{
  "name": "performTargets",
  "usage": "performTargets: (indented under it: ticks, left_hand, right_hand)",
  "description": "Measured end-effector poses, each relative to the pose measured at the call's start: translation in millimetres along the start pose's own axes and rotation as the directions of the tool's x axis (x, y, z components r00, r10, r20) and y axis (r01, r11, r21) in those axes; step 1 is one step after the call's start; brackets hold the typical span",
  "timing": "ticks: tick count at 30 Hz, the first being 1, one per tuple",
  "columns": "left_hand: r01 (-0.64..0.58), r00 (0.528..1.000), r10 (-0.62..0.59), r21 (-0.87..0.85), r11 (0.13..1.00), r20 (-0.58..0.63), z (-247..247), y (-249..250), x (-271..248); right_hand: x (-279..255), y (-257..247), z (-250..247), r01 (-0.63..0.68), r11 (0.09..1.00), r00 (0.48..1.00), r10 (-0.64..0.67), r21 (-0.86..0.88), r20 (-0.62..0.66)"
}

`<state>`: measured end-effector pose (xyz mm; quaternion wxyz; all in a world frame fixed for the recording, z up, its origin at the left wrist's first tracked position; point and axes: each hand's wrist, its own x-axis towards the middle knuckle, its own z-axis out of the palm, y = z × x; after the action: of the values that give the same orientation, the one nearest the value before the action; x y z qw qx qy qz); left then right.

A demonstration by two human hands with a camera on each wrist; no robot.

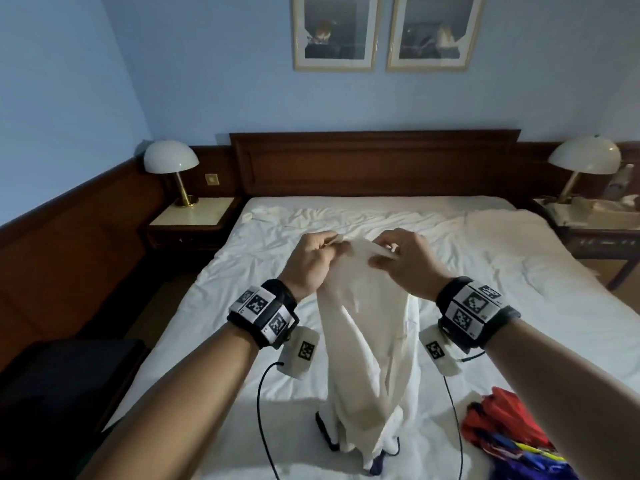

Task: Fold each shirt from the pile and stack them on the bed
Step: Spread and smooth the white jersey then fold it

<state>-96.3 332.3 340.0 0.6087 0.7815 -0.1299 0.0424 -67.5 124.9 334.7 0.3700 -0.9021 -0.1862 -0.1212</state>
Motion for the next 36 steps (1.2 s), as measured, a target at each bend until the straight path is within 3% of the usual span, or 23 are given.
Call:
performTargets:
  ticks: [4,8,12,14,17,20,24,26,28,31,36]
  left_hand:
    - [-0.126,0.982,0.126,0.013,0.992,-0.141,4.6,32.1,5.4]
    - [-0.113,0.881,0.142,0.091,0.989,-0.452,-33.4,35.5,35.5]
    - [0.141,0.747,0.037,0.212,0.967,-0.663,-95.4,5.1,58.9]
    - [0.267,0.714,-0.043,0.215,0.939,-0.699,-124.0,-17.5,64.2]
    - [0.31,0.754,-0.092,0.23,0.922,-0.65,-143.1,-39.5,61.2]
    - [0.276,0.763,-0.075,0.219,0.936,-0.643,-143.4,-43.9,55.3]
    - [0.348,0.727,-0.095,0.246,0.904,-0.68,-145.0,-47.4,52.8]
    - [0.35,0.743,-0.073,0.293,0.89,-0.666,-147.9,-52.1,50.7]
    - [0.292,0.787,-0.037,0.32,0.901,-0.616,-146.4,-53.6,49.0]
    - [0.194,0.861,0.004,0.337,0.921,-0.508,-136.1,-48.1,48.5]
    - [0.034,0.926,0.132,0.426,0.904,-0.354,-120.2,-39.6,53.8]
  right_hand:
    - [-10.4,36.9,6.9,-0.098,0.984,0.991,0.083,-0.148,-0.1]
    - [-27.2,80.4,18.6,-0.319,0.931,0.946,0.304,-0.177,-0.11]
    - [-42.7,110.9,15.5,-0.462,0.865,0.887,0.447,-0.194,-0.118]
    - [-43.9,122.3,10.0,-0.468,0.876,0.878,0.447,-0.112,-0.169]
    - [-38.7,121.6,0.1,-0.384,0.921,0.905,0.389,0.064,-0.17]
    - [-26.0,114.1,-4.3,-0.331,0.942,0.931,0.337,0.06,-0.143]
    - [-5.8,118.4,-4.7,-0.337,0.92,0.873,0.385,0.201,-0.299]
    - [-2.1,113.1,-7.6,-0.318,0.931,0.849,0.363,0.177,-0.383]
    - [-2.6,105.2,-12.6,-0.325,0.938,0.837,0.346,0.125,-0.423]
    - [-2.6,98.1,-14.9,-0.366,0.93,0.88,0.341,-0.016,-0.331]
    - [-6.5,101.7,-6.2,-0.442,0.859,0.894,0.445,-0.258,-0.05]
